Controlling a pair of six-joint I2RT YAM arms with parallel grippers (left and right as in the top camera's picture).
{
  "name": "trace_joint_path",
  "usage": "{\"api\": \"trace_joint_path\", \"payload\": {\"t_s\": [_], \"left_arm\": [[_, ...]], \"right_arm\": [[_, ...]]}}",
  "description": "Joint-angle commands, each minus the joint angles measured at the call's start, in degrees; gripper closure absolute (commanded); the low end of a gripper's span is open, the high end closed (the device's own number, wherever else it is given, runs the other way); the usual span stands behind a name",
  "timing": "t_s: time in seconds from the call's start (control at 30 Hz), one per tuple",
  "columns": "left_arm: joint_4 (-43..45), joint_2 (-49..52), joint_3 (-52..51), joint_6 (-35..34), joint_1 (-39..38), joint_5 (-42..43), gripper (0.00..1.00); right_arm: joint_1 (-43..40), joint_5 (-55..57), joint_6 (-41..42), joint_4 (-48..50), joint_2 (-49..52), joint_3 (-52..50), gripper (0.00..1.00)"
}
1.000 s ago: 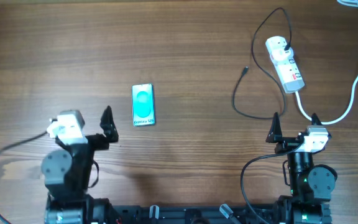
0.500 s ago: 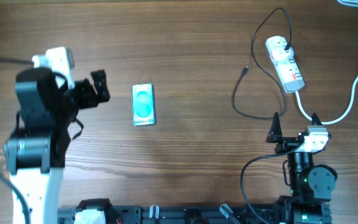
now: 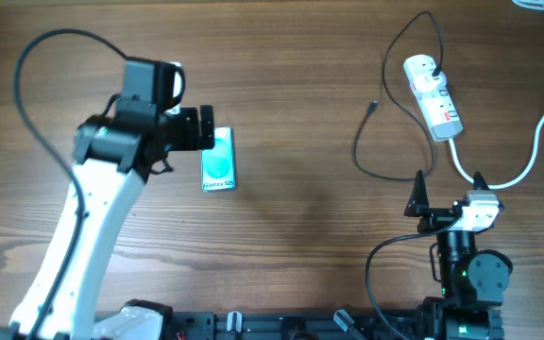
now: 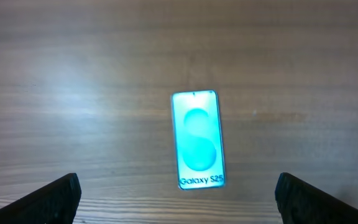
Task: Plug charger to phone and switch on socket
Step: 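Move the left gripper over the Galaxy S25 phone and lower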
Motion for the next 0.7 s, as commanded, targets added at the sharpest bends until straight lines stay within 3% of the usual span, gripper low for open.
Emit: {"api": "trace_joint_path", "payload": {"t_s": [0.0, 0.67], "left_arm": [[-0.39, 4.07, 0.90, -0.72, -0.22, 5.29, 0.00], [2.82, 23.47, 0.83, -7.65, -0.76, 7.61, 0.00]], "right_arm": [[0.11, 0.81, -0.76, 0.15, -0.52, -0.09, 0.00], [0.11, 0.81, -0.76, 0.15, -0.52, -0.09, 0.00]]}}
